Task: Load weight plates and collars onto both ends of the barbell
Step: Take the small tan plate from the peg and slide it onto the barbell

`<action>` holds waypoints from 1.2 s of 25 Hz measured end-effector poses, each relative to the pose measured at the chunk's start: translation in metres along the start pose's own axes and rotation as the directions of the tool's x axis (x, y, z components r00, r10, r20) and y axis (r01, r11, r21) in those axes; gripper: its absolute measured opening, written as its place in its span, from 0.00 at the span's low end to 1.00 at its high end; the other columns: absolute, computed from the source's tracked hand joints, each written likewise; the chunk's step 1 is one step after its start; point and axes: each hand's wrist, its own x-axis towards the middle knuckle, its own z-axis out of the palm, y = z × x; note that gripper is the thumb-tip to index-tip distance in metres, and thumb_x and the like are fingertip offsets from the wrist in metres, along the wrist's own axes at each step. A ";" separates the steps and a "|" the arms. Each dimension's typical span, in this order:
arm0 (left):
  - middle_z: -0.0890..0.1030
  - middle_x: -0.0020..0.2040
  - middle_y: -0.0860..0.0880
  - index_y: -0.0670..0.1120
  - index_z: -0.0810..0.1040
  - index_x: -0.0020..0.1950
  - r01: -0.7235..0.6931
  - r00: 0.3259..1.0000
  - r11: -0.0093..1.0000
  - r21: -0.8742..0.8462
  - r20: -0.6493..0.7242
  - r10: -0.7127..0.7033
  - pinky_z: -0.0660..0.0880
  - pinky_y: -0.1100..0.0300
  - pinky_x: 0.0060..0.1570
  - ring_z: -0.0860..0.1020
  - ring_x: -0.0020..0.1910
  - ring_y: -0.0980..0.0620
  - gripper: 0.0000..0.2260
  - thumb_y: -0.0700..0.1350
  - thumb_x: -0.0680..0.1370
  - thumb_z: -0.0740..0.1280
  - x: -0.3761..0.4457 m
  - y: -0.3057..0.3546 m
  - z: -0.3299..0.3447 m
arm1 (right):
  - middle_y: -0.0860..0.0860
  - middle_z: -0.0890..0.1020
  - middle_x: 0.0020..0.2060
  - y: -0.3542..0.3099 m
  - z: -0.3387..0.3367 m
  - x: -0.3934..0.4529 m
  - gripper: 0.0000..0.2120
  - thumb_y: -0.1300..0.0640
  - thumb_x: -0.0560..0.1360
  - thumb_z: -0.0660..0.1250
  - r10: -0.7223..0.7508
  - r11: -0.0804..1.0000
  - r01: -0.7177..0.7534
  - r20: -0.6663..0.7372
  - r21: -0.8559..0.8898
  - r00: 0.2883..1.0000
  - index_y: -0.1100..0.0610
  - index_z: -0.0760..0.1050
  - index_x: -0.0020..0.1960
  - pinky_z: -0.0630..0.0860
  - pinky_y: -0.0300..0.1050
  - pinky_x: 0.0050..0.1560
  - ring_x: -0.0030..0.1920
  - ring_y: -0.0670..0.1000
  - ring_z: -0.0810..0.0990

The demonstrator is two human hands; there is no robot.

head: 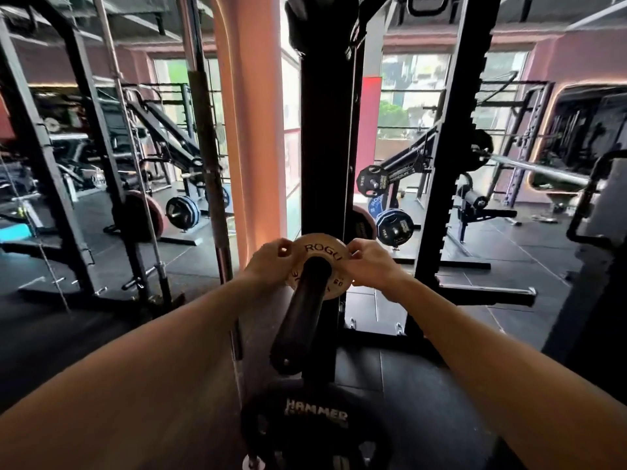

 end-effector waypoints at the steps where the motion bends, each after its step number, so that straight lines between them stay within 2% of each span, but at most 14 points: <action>1: 0.84 0.51 0.44 0.49 0.78 0.53 -0.004 1.000 1.000 0.008 0.014 0.004 0.83 0.40 0.50 0.83 0.45 0.44 0.11 0.56 0.79 0.69 -0.003 0.000 -0.001 | 0.57 0.85 0.47 -0.001 -0.001 -0.003 0.08 0.54 0.72 0.75 -0.012 1.000 0.012 0.004 -0.006 1.000 0.54 0.78 0.48 0.84 0.53 0.48 0.48 0.57 0.85; 4: 0.82 0.48 0.44 0.51 0.76 0.48 -0.028 0.998 0.998 0.055 0.051 0.025 0.83 0.40 0.50 0.84 0.47 0.41 0.08 0.55 0.80 0.68 -0.024 0.002 -0.012 | 0.56 0.83 0.49 -0.010 -0.002 -0.023 0.07 0.54 0.73 0.74 -0.040 0.999 0.042 0.033 -0.034 0.999 0.54 0.78 0.48 0.84 0.58 0.50 0.49 0.57 0.85; 7: 0.82 0.49 0.43 0.52 0.76 0.44 -0.042 0.998 0.997 0.057 0.045 0.040 0.82 0.39 0.50 0.83 0.45 0.43 0.07 0.53 0.80 0.68 -0.068 0.009 -0.024 | 0.53 0.82 0.45 -0.023 0.000 -0.064 0.07 0.55 0.74 0.74 -0.095 0.993 0.098 0.045 -0.063 0.994 0.53 0.77 0.43 0.84 0.58 0.51 0.48 0.56 0.85; 12: 0.81 0.49 0.43 0.48 0.77 0.51 -0.027 0.999 1.000 -0.010 -0.017 0.027 0.80 0.38 0.54 0.83 0.52 0.39 0.07 0.51 0.81 0.67 -0.170 0.014 -0.036 | 0.49 0.78 0.40 -0.045 0.013 -0.164 0.07 0.56 0.75 0.72 -0.171 0.980 0.173 0.023 -0.095 0.985 0.51 0.75 0.44 0.83 0.56 0.50 0.45 0.54 0.81; 16: 0.82 0.47 0.45 0.49 0.77 0.52 -0.020 0.999 1.000 -0.020 -0.030 0.019 0.82 0.41 0.52 0.84 0.49 0.40 0.09 0.53 0.79 0.70 -0.257 0.020 -0.042 | 0.53 0.79 0.43 -0.062 0.016 -0.244 0.08 0.56 0.75 0.72 -0.179 0.973 0.184 0.050 -0.138 0.983 0.59 0.76 0.49 0.83 0.59 0.49 0.45 0.58 0.82; 18: 0.84 0.48 0.43 0.47 0.78 0.53 -0.022 1.000 0.998 -0.056 -0.016 0.022 0.83 0.46 0.48 0.84 0.47 0.43 0.10 0.52 0.79 0.70 -0.289 0.029 -0.040 | 0.56 0.81 0.46 -0.067 0.006 -0.276 0.09 0.56 0.76 0.71 -0.159 0.968 0.165 0.048 -0.191 0.986 0.60 0.77 0.52 0.83 0.59 0.49 0.47 0.59 0.84; 20: 0.83 0.47 0.44 0.46 0.78 0.52 -0.066 0.998 0.996 -0.055 -0.012 0.066 0.82 0.59 0.35 0.83 0.40 0.49 0.09 0.50 0.80 0.69 -0.308 0.042 -0.032 | 0.58 0.82 0.48 -0.068 -0.009 -0.304 0.10 0.57 0.76 0.71 -0.133 0.968 0.138 0.037 -0.207 0.990 0.60 0.77 0.53 0.82 0.59 0.49 0.48 0.60 0.84; 22: 0.82 0.46 0.45 0.46 0.78 0.53 -0.127 0.992 0.992 -0.023 -0.005 0.127 0.74 0.69 0.25 0.80 0.35 0.57 0.07 0.49 0.81 0.68 -0.325 0.066 -0.017 | 0.58 0.82 0.48 -0.065 -0.035 -0.334 0.10 0.56 0.76 0.71 -0.118 0.970 0.115 0.003 -0.216 0.993 0.61 0.77 0.53 0.82 0.60 0.50 0.48 0.61 0.84; 24: 0.82 0.46 0.47 0.46 0.78 0.54 -0.176 0.984 0.984 -0.030 0.025 0.177 0.74 0.71 0.25 0.80 0.33 0.60 0.08 0.49 0.81 0.67 -0.344 0.093 0.007 | 0.57 0.83 0.47 -0.058 -0.069 -0.364 0.10 0.55 0.75 0.72 -0.101 0.973 0.093 -0.030 -0.211 0.994 0.61 0.78 0.51 0.83 0.60 0.50 0.48 0.59 0.85; 26: 0.82 0.45 0.47 0.46 0.78 0.54 -0.185 0.979 0.978 -0.093 0.068 0.192 0.78 0.66 0.27 0.82 0.32 0.59 0.08 0.49 0.82 0.67 -0.366 0.123 0.037 | 0.56 0.84 0.46 -0.048 -0.107 -0.396 0.10 0.54 0.74 0.72 -0.080 0.978 0.068 -0.052 -0.199 0.995 0.59 0.78 0.51 0.84 0.58 0.50 0.48 0.57 0.86; 28: 0.82 0.43 0.46 0.46 0.77 0.53 -0.175 0.973 0.969 -0.174 0.119 0.197 0.83 0.54 0.31 0.84 0.35 0.52 0.07 0.49 0.82 0.66 -0.386 0.153 0.068 | 0.55 0.84 0.45 -0.036 -0.144 -0.428 0.12 0.52 0.73 0.73 -0.054 0.975 0.035 -0.081 -0.219 0.995 0.58 0.78 0.51 0.84 0.55 0.49 0.47 0.56 0.86; 30: 0.80 0.43 0.45 0.45 0.77 0.52 -0.203 0.954 0.952 -0.227 0.172 0.244 0.84 0.47 0.34 0.83 0.36 0.48 0.05 0.47 0.82 0.67 -0.407 0.193 0.109 | 0.52 0.84 0.43 -0.019 -0.192 -0.467 0.10 0.51 0.72 0.74 -0.038 0.970 0.001 -0.146 -0.243 0.989 0.55 0.78 0.48 0.83 0.48 0.46 0.45 0.54 0.85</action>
